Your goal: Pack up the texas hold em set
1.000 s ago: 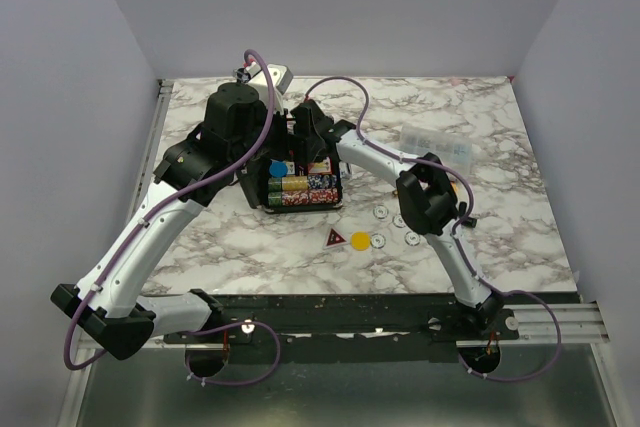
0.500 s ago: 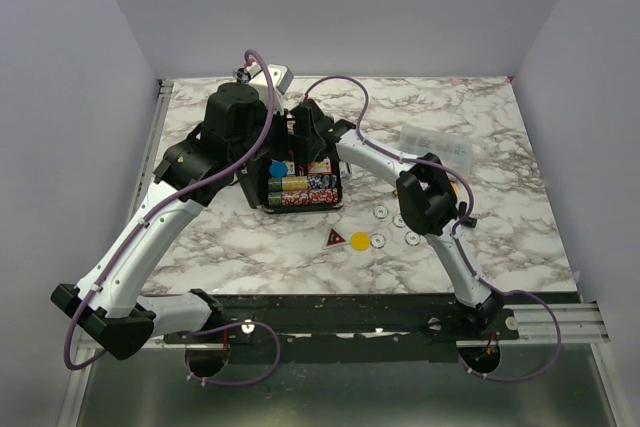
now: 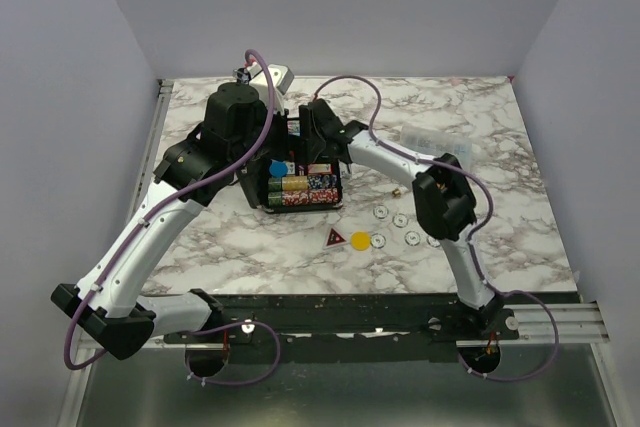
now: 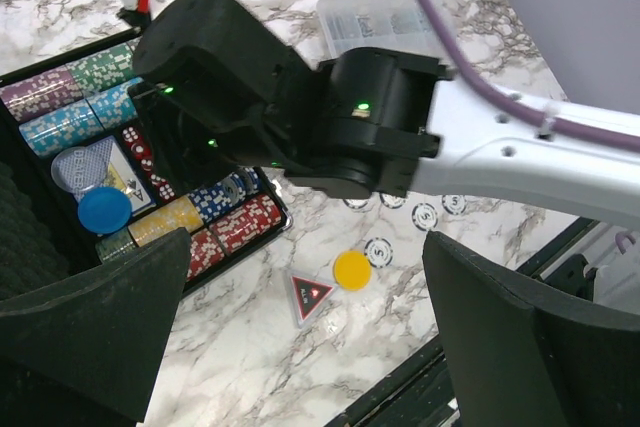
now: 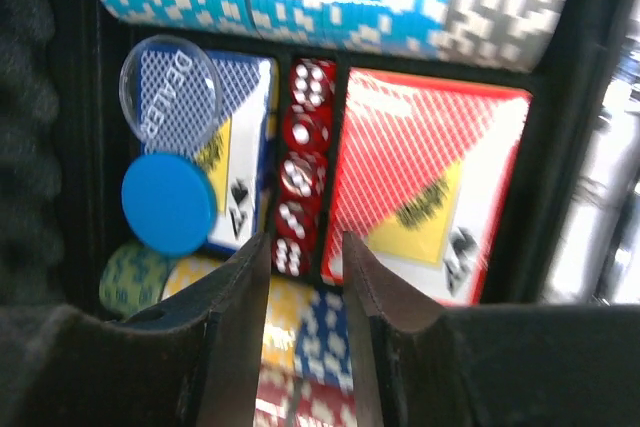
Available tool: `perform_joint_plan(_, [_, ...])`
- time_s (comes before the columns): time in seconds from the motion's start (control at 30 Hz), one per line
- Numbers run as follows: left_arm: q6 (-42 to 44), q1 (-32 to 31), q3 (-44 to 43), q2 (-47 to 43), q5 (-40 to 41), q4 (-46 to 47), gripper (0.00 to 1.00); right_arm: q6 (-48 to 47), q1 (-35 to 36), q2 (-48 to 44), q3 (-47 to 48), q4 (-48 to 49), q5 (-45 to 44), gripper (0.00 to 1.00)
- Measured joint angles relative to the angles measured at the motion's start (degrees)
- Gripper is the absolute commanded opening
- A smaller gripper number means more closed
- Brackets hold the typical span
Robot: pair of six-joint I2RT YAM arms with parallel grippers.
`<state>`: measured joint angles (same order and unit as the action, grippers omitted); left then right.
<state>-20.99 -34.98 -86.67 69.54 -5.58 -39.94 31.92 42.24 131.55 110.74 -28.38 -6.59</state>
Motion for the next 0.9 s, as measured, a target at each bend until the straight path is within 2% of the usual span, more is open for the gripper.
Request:
perform_joint_plan(0.13, [0.00, 0.00, 0.00, 0.00, -0.46, 0.02, 0.99, 0.17, -0.92, -9.53, -8.37, 1.01, -0.24, 0.48])
perform_joint_plan(0.27, [-0.02, 0.00, 0.00, 0.00, -1.11, 0.04, 0.99, 0.00, -1.68, -21.64, -17.70, 3.41, -1.60, 0.61])
perform_joint_plan(0.43, [-0.02, 0.00, 0.00, 0.00, -1.73, 0.07, 0.99, -0.11, -2.25, -33.68, -30.01, 4.85, -3.48, 0.93])
perform_joint_plan(0.5, [-0.02, 0.00, 0.00, 0.00, -1.95, 0.04, 0.99, -0.50, -2.16, -36.44, -35.34, 4.90, -3.21, 1.00])
perform_joint_plan(0.67, [-0.07, 0.00, 0.00, 0.00, -2.40, 0.04, 0.99, -2.86, 0.46, -39.32, -47.63, 5.16, -2.64, 1.00])
perform_joint_plan(0.9, [-0.04, 0.00, 0.00, 0.39, -2.62, 0.07, 0.99, -7.96, 9.44, -38.84, -49.33, 8.00, -1.66, 1.00])
